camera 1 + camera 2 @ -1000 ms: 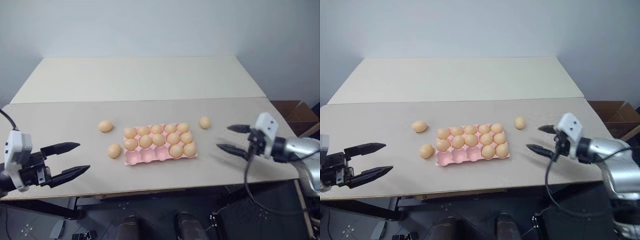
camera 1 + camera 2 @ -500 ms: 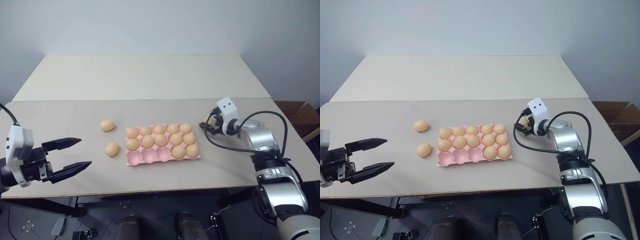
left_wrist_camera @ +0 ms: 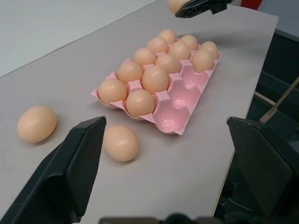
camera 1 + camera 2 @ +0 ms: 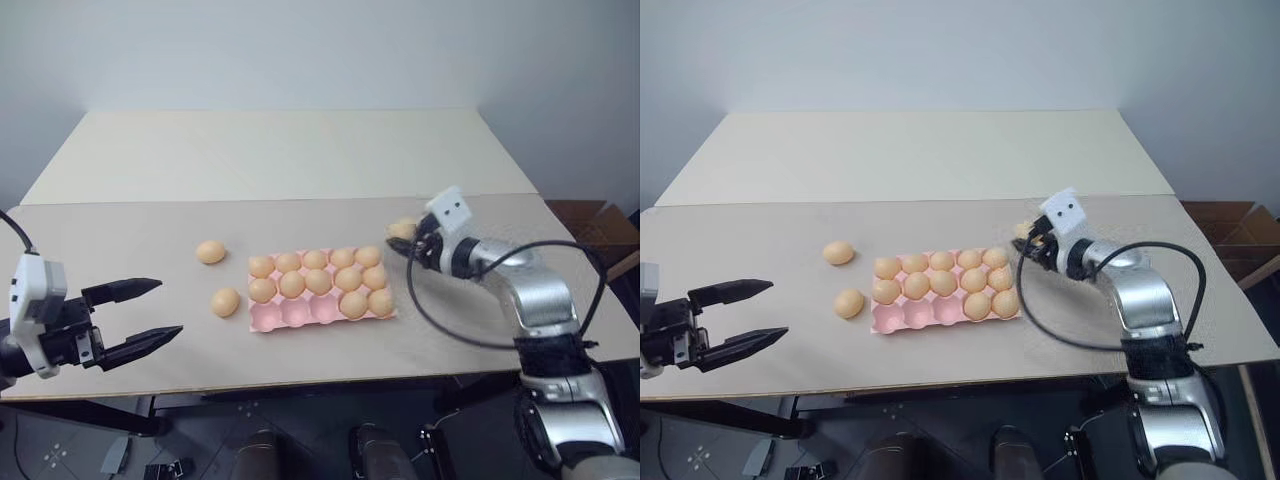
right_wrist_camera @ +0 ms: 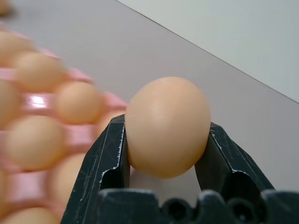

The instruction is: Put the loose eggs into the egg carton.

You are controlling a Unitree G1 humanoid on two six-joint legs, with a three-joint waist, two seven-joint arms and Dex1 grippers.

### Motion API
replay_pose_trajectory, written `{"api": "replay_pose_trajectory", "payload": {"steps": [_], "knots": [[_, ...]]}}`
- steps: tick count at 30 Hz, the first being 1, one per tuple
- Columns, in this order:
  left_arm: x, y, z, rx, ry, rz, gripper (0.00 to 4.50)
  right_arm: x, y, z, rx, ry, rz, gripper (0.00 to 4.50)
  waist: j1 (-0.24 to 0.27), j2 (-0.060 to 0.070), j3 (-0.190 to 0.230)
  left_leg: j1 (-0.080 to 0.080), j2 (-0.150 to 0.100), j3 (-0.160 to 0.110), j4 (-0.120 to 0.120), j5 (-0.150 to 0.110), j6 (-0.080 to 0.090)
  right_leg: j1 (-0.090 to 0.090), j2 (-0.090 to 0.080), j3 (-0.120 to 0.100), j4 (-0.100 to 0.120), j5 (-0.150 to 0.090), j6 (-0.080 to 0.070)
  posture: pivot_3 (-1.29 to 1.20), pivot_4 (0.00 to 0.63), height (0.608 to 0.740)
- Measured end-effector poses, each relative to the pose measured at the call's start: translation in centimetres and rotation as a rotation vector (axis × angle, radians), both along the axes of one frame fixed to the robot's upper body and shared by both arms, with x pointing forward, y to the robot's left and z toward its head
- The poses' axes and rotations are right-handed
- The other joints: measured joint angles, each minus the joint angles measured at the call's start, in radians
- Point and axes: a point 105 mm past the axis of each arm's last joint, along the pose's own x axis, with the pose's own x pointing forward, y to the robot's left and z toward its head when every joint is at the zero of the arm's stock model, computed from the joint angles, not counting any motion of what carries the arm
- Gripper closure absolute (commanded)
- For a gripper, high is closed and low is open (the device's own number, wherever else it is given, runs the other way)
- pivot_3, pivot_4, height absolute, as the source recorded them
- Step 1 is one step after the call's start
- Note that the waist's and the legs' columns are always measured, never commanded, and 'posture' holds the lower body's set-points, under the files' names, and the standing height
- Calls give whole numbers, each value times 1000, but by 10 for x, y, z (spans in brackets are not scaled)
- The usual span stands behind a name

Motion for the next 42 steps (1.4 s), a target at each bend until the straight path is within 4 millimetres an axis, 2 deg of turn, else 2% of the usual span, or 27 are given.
{"api": "replay_pose_trajectory", "payload": {"steps": [2,4,7,11,12,14,18,22,24,29,31,36,40,42], "knots": [[0,-2,0,1,-3,-7,0,-17,20,-3,-5,13,82,2616,1,0,0,1,0,0,0,0,0,1,0,0,0,0,0,0,150,740],[0,-4,0,1,-3,-14,0,-30,37,-14,-22,46,148,2616,2,0,0,2,0,0,0,1,-1,1,0,0,0,0,-1,0,150,740],[1,-4,0,1,-2,-15,0,-40,48,-30,-59,92,191,2616,3,0,0,1,-1,0,1,1,-1,1,-1,0,0,-1,-1,0,150,740],[1,-4,0,2,-2,-14,0,-48,62,-34,-86,91,244,2616,4,0,0,1,-1,0,1,1,-1,1,0,0,0,-1,-1,0,150,740],[1,-4,0,2,-2,-14,0,-49,65,-36,-99,90,255,2037,4,0,0,0,-1,0,1,1,-1,1,0,0,0,-1,-1,0,150,740],[1,-4,0,3,-2,-12,0,-51,69,-40,-123,91,271,1505,4,0,0,0,-1,0,1,1,-1,0,0,-1,0,-1,-1,0,150,740],[1,-4,-1,2,-1,-10,0,-54,72,-43,-150,95,294,40,4,0,0,0,-1,0,1,1,-1,0,0,-1,0,-1,-1,0,150,740],[1,-4,-1,2,0,-9,0,-55,66,-39,-160,90,302,40,5,0,0,0,-1,0,1,1,-1,0,0,-1,0,-1,-1,0,150,740],[0,-3,-3,3,7,-7,0,-54,58,-31,-140,82,299,40,5,0,0,0,-1,0,1,1,-1,0,0,-1,0,-1,-1,0,150,740],[-7,5,-10,18,47,18,0,-44,6,8,-97,-18,227,40,8,-1,0,-1,-1,0,1,1,-1,0,-1,-1,-2,-1,-1,0,150,740],[-9,10,-7,21,42,37,0,-46,-13,15,-97,-45,220,40,7,-1,0,0,-1,-1,0,0,-1,1,0,-2,-2,-2,-1,0,150,740],[-17,20,-12,19,80,77,0,-49,-63,-2,-118,-7,197,40,6,-1,0,1,-1,0,0,1,-1,2,-1,-1,-2,-3,-1,0,150,740],[-20,26,-18,11,97,114,0,-54,-84,-14,-135,5,207,40,3,-1,0,3,-1,0,0,1,-1,3,0,0,-1,-4,-4,0,150,740],[-18,26,-19,4,92,131,0,-54,-86,-15,-132,3,205,40,3,-1,0,3,-1,0,0,1,-1,2,0,0,0,-5,-4,0,150,740]]}}
